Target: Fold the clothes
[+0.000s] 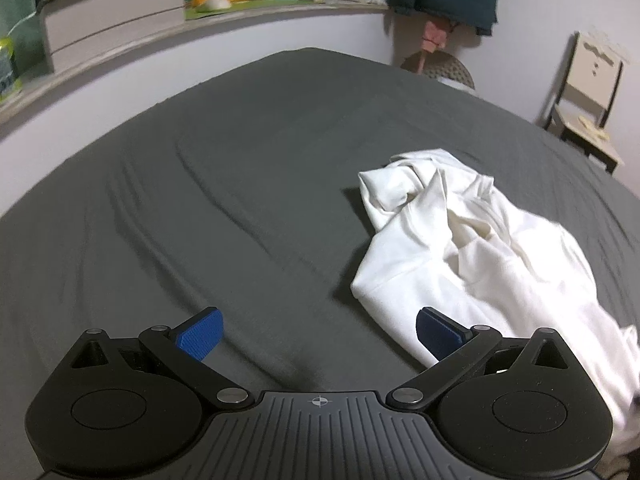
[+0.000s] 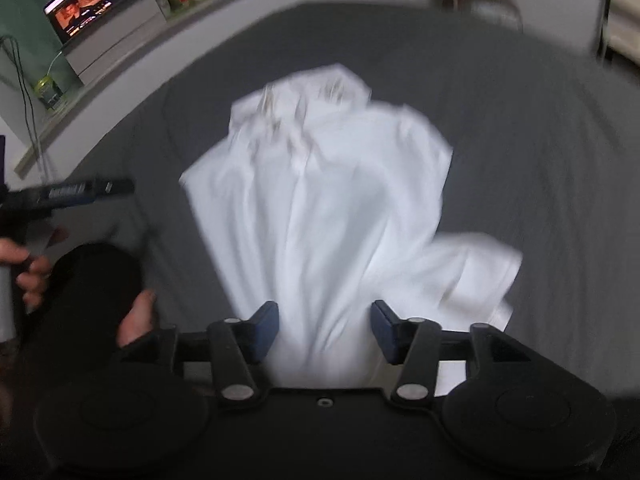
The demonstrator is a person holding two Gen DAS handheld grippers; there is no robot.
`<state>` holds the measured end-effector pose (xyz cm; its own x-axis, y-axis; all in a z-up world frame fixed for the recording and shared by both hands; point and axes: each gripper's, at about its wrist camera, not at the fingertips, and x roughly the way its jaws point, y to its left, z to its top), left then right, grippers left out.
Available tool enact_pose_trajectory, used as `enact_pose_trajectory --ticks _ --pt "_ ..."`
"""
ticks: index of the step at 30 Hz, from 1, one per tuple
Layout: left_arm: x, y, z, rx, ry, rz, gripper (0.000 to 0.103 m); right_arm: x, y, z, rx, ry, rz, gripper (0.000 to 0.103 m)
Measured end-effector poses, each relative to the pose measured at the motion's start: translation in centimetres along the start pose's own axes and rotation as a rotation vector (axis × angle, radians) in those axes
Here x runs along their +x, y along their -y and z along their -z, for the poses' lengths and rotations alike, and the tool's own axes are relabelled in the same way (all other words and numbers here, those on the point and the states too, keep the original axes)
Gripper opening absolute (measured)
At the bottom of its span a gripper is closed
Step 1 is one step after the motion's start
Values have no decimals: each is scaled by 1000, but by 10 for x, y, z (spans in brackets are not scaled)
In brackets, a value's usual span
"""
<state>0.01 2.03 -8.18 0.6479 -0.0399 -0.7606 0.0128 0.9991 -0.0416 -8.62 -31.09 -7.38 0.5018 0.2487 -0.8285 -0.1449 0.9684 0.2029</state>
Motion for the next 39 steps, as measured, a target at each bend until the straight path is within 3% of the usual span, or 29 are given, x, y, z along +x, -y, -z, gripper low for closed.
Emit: enact_pose_trajectory --ticks 8,16,22,24,31,32,36,38,39 --pt "15 3 -23 161 21 11 103 7 17 -55 -147 161 105 52" --pt "57 26 -54 286 97 24 103 64 20 -101 -346 184 93 48" --pt "71 57 -57 458 120 96 102 103 12 -112 -709 130 51 43" --pt "68 62 -50 516 129 110 98 108 2 -110 -842 115 25 41" --pt "64 74 -25 660 122 107 95 129 -32 -101 -1315 58 -57 35" --pt "64 76 -24 678 113 112 89 135 -37 -95 -1394 48 -33 34" --pt "71 81 -20 729 80 99 84 162 -47 -75 -1613 11 56 32" --pt "76 83 -19 732 56 99 64 172 -47 -71 -1632 -21 52 23" --pt "78 84 -19 731 43 98 63 174 -48 -70 -1634 -31 50 22"
